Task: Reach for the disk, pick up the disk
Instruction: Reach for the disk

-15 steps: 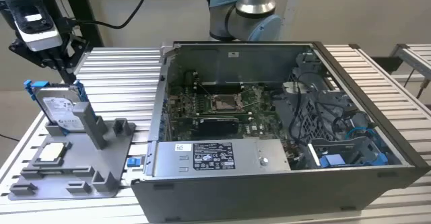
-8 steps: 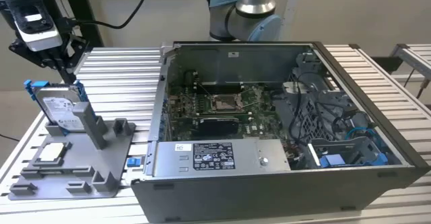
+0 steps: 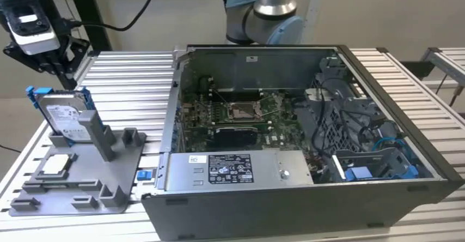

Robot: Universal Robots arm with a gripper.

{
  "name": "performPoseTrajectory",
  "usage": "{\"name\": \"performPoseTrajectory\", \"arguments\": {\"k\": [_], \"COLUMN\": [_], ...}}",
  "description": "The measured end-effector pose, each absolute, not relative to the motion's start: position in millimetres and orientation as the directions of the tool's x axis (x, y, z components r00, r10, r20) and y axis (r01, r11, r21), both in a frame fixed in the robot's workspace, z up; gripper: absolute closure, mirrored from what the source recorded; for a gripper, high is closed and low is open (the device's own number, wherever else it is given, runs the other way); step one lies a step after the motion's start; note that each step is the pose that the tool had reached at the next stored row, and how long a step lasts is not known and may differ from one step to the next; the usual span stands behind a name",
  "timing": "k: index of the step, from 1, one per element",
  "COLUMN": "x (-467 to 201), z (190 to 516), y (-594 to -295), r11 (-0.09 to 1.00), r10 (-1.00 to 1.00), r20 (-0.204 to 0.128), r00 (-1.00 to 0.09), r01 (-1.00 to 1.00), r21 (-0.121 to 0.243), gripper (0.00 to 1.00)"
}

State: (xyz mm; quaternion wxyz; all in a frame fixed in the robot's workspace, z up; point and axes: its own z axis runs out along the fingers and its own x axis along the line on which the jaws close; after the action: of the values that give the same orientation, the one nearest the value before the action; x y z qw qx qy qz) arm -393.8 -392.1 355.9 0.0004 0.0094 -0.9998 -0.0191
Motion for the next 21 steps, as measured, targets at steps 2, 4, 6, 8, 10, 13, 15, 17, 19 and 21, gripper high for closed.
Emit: {"name": "performPoseTrajectory", "arguments": {"k": [2, 4, 6, 8, 10, 13, 15, 17, 19, 21], "x": [-401, -408, -415, -424, -432, -445, -454, -460, -465, -468], "z": [356, 356, 356, 356, 356, 356, 356, 356, 356, 356], "y": [-389, -385, -381, -378, -375, -374, -373, -372, -372, -372], "r11": [0.999, 0.999, 0.999, 0.999, 0.999, 0.999, 0.999, 0.999, 0.999, 0.999], "r10": [-0.019, -0.019, -0.019, -0.019, -0.019, -0.019, -0.019, -0.019, -0.019, -0.019], "r20": [0.0, 0.001, 0.0, 0.001, 0.0, 0.001, 0.0, 0.001, 0.001, 0.001], "r00": [-1.0, -1.0, -1.0, -1.0, -1.0, -1.0, -1.0, -1.0, -1.0, -1.0], "r01": [-0.019, -0.019, -0.019, -0.019, -0.019, -0.019, -0.019, -0.019, -0.019, -0.019], "r21": [0.038, 0.038, 0.038, 0.038, 0.038, 0.038, 0.038, 0.038, 0.038, 0.038], "gripper": [1.0, 1.0, 1.0, 1.0, 1.0, 1.0, 1.0, 1.0, 1.0, 1.0]}}
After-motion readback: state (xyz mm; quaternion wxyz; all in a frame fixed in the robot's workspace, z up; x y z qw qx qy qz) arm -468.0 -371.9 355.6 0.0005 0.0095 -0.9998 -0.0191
